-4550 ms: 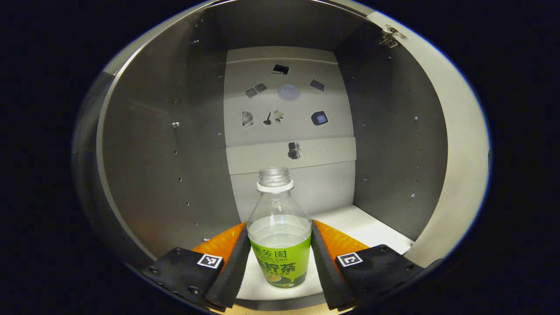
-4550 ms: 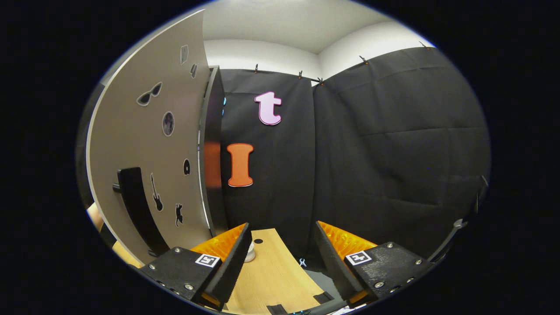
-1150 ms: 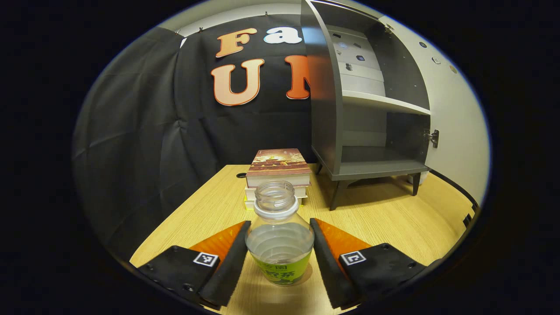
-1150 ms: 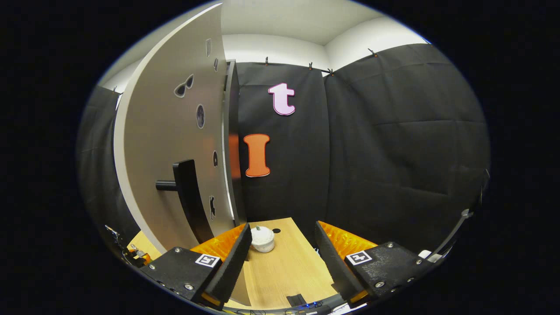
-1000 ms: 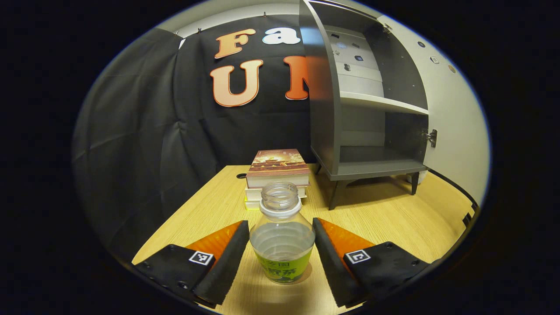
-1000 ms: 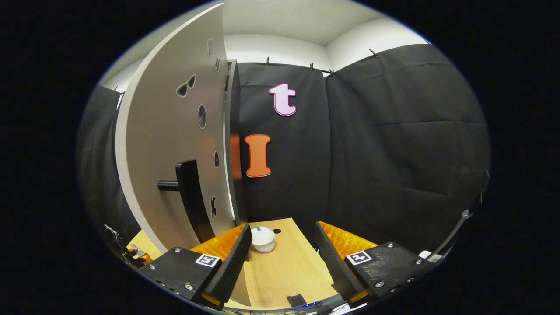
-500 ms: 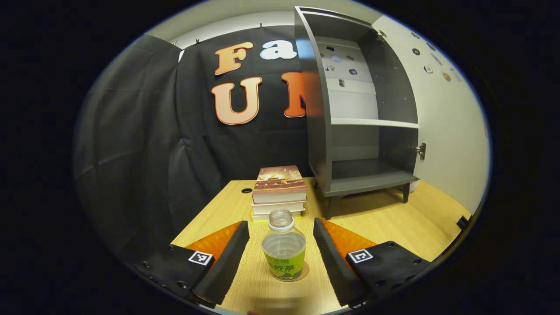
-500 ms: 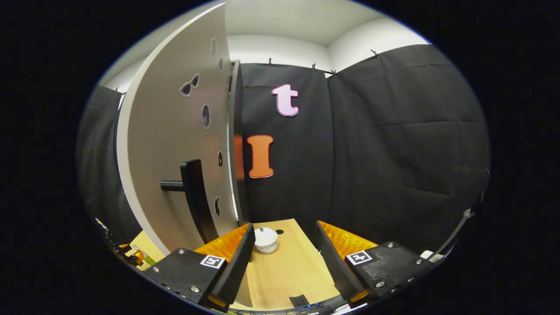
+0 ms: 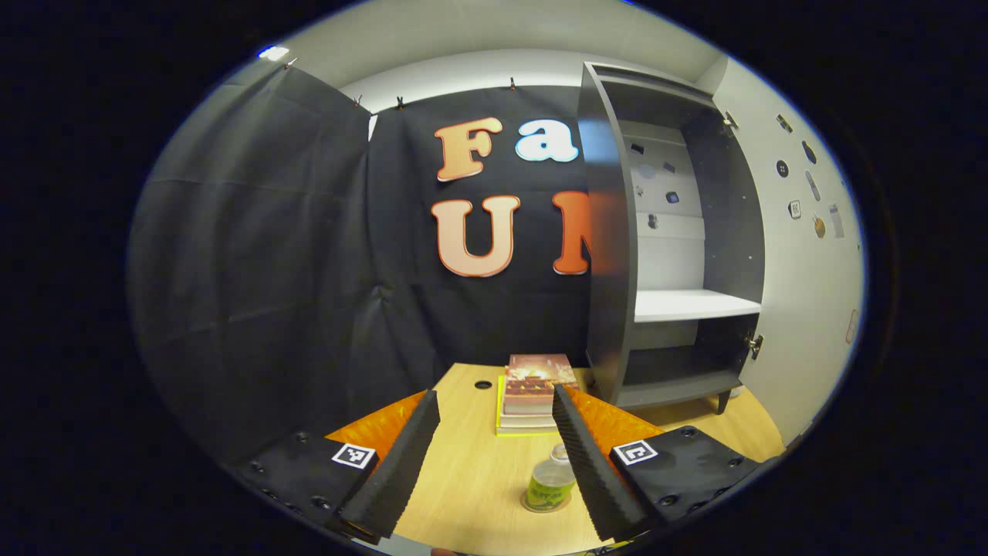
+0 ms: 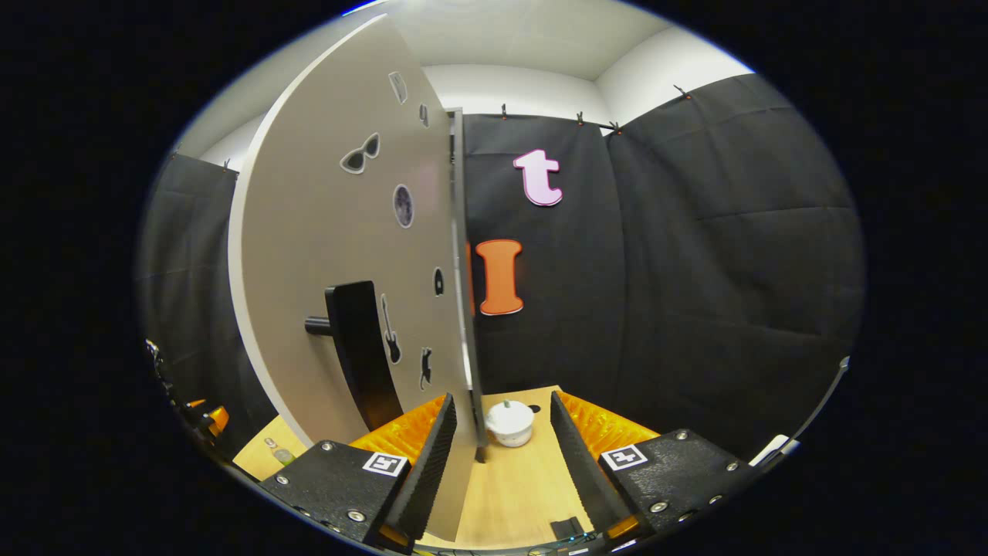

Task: Open the cabinet door with the right hand, grasp the bottle in the cabinet with the left hand and place it on the coaster, then close the cabinet door with the right hand.

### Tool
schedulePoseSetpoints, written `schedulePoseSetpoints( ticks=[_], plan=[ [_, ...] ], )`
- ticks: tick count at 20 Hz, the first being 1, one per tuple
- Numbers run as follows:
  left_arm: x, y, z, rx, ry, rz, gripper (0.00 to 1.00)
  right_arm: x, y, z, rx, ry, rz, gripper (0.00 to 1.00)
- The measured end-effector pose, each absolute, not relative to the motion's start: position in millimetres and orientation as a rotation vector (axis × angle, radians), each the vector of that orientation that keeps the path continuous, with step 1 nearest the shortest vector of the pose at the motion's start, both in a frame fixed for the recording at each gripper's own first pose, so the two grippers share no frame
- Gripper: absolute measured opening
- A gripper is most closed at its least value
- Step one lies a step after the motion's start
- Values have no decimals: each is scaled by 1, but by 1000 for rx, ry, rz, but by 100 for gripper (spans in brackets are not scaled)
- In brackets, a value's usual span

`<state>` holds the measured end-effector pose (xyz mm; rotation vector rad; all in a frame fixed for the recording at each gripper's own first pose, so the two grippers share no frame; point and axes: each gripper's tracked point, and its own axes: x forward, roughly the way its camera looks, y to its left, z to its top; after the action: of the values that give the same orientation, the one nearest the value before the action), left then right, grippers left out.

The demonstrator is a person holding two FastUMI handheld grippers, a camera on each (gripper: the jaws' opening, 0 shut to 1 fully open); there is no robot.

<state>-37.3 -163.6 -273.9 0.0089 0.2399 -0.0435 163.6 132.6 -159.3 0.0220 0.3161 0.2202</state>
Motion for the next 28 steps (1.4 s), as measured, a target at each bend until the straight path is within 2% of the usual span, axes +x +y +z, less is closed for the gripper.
schedulePoseSetpoints(
  ticks=[4, 9, 10, 11, 15, 16, 17, 25, 28],
  plan=[
    [-29, -131, -232, 5, 210, -16, 96, 158, 178, -161, 37, 310, 269, 76],
    [-16, -101, -213, 18, 213, -36, 96, 160, 225, -165, 51, 297, 296, 77],
    [-13, -92, -210, 20, 210, -34, 96, 159, 239, -168, 53, 298, 302, 67],
    [-10, -84, -208, 20, 209, -35, 96, 159, 249, -169, 56, 302, 305, 77],
    [-2, -63, -207, 1, 217, -46, 96, 159, 290, -182, 77, 322, 340, 80],
    [0, -54, -208, -2, 219, -45, 96, 159, 302, -185, 82, 325, 354, 73],
    [0, -46, -207, -4, 219, -39, 96, 162, 307, -185, 83, 324, 369, 80],
    [10, 3, -207, -1, 222, 1, 96, 147, 354, -181, 83, 317, 477, 81],
    [14, 13, -211, 0, 231, 4, 96, 152, 363, -182, 54, 305, 472, 81]
  ],
)
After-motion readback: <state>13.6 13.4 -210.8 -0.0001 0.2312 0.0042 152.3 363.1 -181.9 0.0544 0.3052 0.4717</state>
